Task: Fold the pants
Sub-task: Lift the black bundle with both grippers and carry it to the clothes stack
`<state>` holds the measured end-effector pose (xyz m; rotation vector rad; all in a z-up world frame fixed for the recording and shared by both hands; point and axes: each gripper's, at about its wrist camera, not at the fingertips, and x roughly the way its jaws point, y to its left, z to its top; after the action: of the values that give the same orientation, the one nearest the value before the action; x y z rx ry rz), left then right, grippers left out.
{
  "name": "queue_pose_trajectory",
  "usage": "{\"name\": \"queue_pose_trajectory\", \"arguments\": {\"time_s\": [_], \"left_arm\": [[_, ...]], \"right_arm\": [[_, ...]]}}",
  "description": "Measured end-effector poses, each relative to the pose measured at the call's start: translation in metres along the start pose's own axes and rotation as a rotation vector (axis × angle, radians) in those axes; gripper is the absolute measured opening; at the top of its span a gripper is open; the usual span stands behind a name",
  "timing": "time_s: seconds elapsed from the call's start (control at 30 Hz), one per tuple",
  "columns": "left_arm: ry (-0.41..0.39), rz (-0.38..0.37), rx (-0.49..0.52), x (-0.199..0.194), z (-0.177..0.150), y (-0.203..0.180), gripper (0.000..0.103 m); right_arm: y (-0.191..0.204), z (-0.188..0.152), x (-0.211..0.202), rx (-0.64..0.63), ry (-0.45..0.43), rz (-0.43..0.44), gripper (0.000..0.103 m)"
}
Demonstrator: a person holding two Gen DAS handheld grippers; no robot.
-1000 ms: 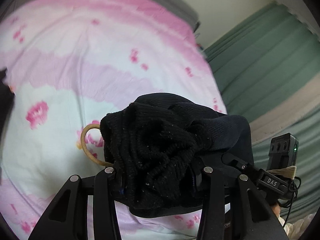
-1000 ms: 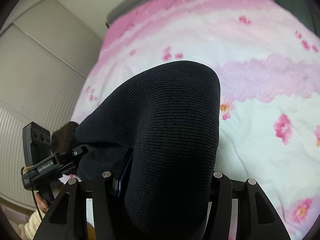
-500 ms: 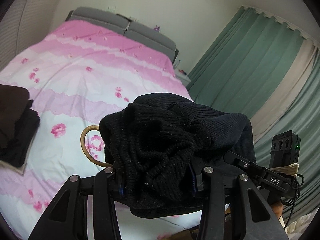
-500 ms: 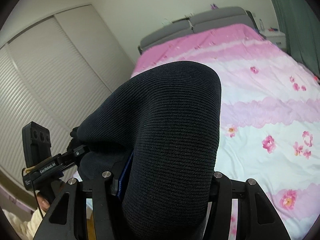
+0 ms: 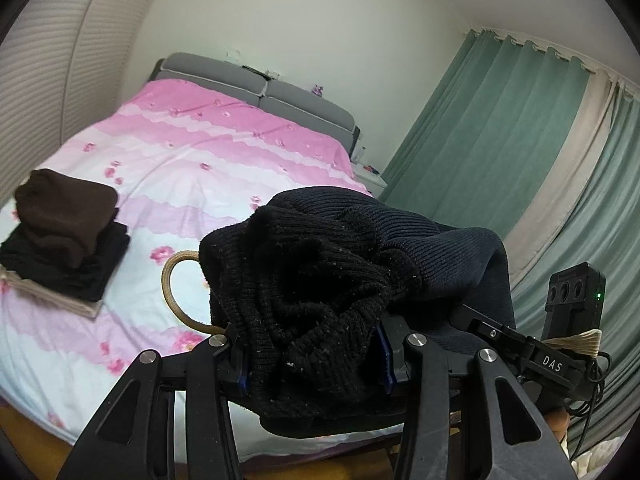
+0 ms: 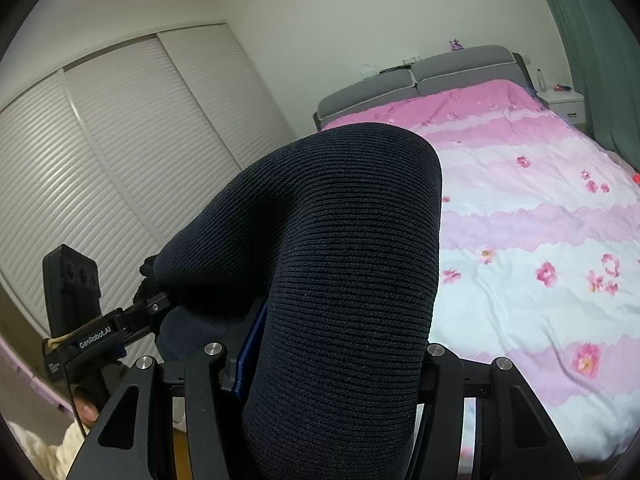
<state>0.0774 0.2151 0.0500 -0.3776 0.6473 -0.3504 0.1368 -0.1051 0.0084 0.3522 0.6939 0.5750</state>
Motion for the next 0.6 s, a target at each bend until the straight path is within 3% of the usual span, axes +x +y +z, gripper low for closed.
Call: {"name": "queue_pose_trajectory", "arguments": {"time_s": [0.33, 0.6], "left_arm": [[-0.074, 0.041, -0.033, -0.057, 0.006, 0.046, 0.045], [-0.089, 0.054, -0.037, -0.091, 0.035, 0.134, 0.045]], "right_arm": [[0.046, -0.006, 0.018, -0.048, 0.002, 0.063, 0.055], [0.094, 0.003, 0.081, -0.068, 0.023, 0.091, 0.055]]}}
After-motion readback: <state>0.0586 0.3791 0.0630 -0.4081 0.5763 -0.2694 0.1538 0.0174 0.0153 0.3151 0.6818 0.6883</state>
